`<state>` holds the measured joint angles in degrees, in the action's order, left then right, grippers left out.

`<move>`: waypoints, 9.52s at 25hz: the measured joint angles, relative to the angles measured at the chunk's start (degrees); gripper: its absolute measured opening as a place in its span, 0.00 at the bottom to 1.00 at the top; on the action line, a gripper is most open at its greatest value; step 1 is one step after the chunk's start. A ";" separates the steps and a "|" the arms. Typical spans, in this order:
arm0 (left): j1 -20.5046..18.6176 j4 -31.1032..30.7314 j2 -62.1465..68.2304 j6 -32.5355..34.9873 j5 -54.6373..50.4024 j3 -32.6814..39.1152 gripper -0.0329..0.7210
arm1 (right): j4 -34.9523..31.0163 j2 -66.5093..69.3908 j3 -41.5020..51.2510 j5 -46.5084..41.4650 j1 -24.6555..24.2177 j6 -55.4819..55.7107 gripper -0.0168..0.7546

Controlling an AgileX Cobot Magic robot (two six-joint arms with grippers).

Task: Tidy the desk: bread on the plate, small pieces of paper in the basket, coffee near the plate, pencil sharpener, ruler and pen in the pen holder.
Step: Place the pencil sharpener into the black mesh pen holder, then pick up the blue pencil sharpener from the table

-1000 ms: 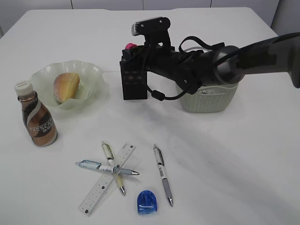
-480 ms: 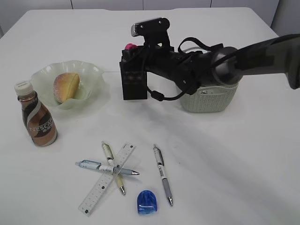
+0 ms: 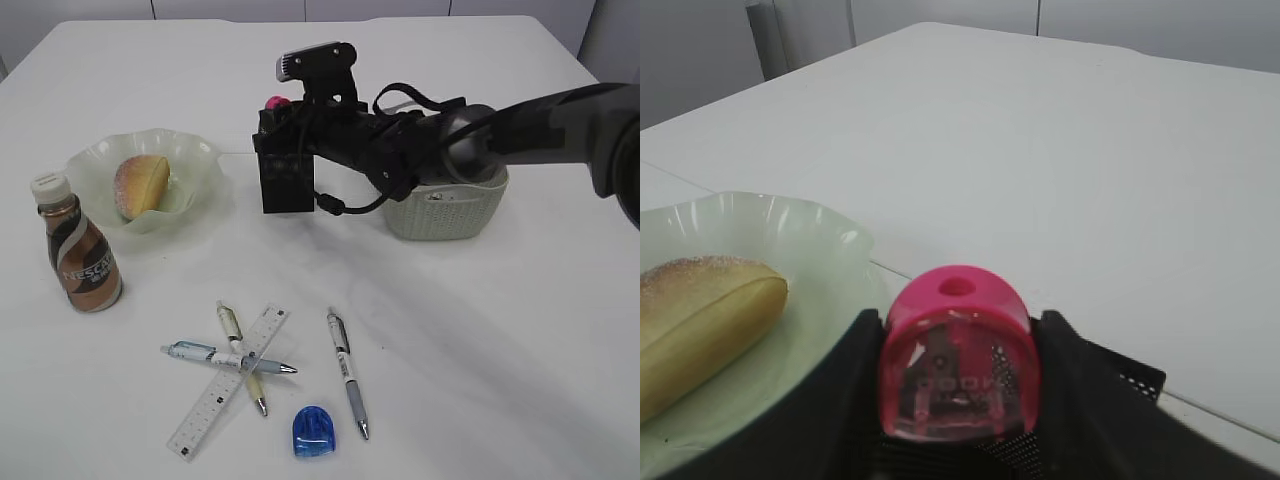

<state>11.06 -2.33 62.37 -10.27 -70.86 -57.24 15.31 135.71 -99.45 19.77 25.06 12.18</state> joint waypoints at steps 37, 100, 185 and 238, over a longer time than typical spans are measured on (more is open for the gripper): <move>0.00 -0.09 0.00 0.00 0.00 0.00 0.65 | -4.54 -2.98 -0.98 -10.46 0.00 -3.36 0.63; 0.00 -0.35 0.00 0.00 0.00 0.00 0.65 | -24.57 -43.01 32.12 -77.08 11.64 19.27 0.63; 0.00 -1.94 -0.09 0.00 0.00 0.00 0.65 | -20.72 -14.89 20.69 -73.06 20.51 19.92 0.63; 0.00 -1.94 -0.09 0.00 0.00 0.00 0.63 | -14.90 -14.35 16.41 -82.19 20.61 13.82 0.40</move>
<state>11.06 -4.27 62.28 -10.27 -70.86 -57.24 0.42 121.35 -83.04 -62.42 45.67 26.00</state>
